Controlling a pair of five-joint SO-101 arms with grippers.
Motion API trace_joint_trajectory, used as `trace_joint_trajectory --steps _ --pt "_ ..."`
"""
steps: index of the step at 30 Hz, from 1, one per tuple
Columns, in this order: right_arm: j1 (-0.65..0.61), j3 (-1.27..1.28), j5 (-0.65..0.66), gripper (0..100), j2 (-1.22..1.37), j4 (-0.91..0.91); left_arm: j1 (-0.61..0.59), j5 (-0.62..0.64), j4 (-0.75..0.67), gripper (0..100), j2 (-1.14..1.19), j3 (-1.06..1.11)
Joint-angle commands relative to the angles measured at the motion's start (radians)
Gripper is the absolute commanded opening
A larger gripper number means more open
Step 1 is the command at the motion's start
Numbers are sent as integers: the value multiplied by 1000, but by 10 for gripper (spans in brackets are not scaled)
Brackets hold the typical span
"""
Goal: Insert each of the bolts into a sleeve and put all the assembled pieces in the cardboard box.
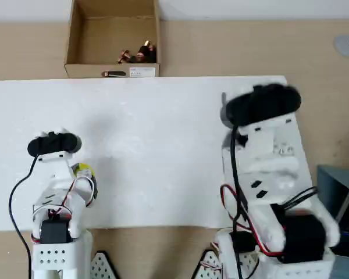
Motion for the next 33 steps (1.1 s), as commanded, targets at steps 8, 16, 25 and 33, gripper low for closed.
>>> trace_joint_trajectory --steps 8,16,25,33 --pt "39 549 28 9 -389 -190 -9 -5 -17 2 -10 -3" --pt "38 886 68 9 -633 -278 -9 -5 -17 2 -10 -3" --pt "38 1061 94 9 -734 -275 -9 -5 -17 2 -10 -3" --pt "38 1156 92 9 -740 -313 -9 -5 -17 2 -10 -3"
